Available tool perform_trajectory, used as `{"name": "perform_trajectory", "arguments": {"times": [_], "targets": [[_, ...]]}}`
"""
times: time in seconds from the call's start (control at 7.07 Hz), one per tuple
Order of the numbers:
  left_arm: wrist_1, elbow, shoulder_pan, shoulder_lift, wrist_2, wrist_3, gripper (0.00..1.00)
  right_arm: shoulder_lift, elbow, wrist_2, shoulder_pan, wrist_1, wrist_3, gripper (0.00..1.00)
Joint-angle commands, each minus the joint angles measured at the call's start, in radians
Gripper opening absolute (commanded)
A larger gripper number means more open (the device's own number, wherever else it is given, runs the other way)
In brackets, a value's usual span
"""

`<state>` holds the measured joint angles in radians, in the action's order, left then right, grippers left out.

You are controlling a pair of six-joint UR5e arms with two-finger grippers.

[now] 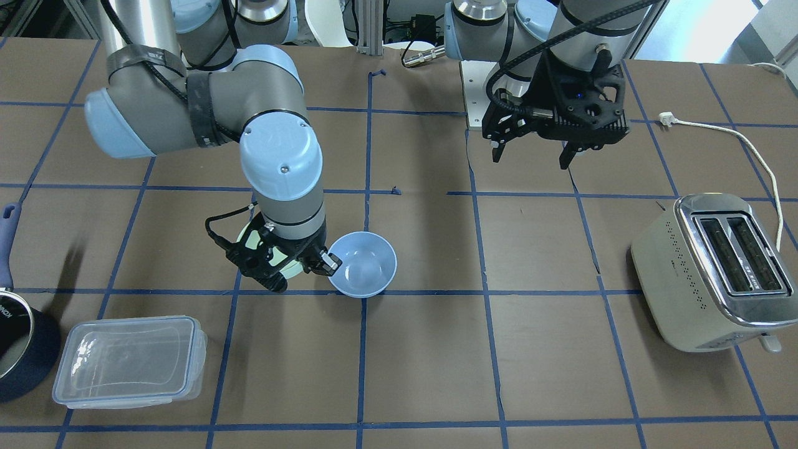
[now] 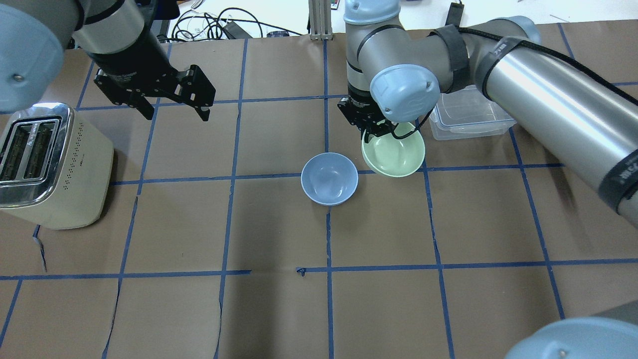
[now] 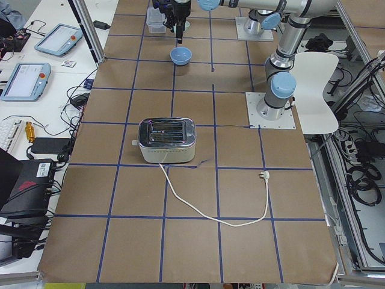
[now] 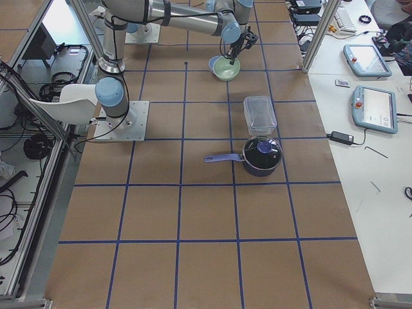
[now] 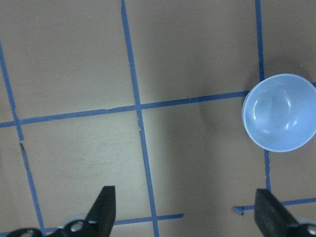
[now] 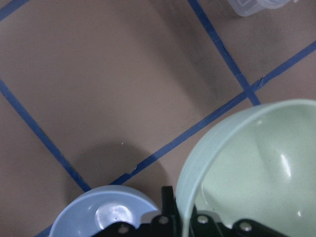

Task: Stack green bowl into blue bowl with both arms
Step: 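Carry green bowl over blue bowl with right gripper while left arm withdraws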

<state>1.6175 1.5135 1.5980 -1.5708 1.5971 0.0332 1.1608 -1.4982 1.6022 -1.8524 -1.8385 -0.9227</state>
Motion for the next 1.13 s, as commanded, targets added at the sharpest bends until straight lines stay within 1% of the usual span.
{"name": "perform_trajectory", "arguments": {"times": [0.0, 0.14, 0.42, 0.57, 0.85, 0.99], "targets": [[-0.093, 0.002, -0.021, -0.003, -0.014, 0.007, 1.0, -0.048, 0.016, -0.005, -0.066, -0.01, -0.125, 0.0], [-0.094, 0.004, -0.032, -0.006, -0.005, 0.008, 1.0, -0.059, 0.041, -0.007, -0.082, -0.008, -0.149, 0.0], [-0.074, 0.01, -0.033, -0.003, -0.003, 0.007, 1.0, -0.13, 0.107, -0.039, -0.106, -0.008, -0.22, 0.0], [-0.076, 0.02, -0.036, -0.003, -0.008, 0.008, 1.0, -0.159, 0.127, -0.039, -0.128, -0.01, -0.252, 0.0], [-0.076, 0.027, -0.07, 0.003, -0.009, 0.004, 1.0, -0.167, 0.13, -0.041, -0.136, -0.008, -0.258, 0.0], [-0.077, 0.036, -0.069, 0.008, -0.009, -0.007, 1.0, -0.167, 0.125, -0.053, -0.136, 0.004, -0.259, 0.0]]}}
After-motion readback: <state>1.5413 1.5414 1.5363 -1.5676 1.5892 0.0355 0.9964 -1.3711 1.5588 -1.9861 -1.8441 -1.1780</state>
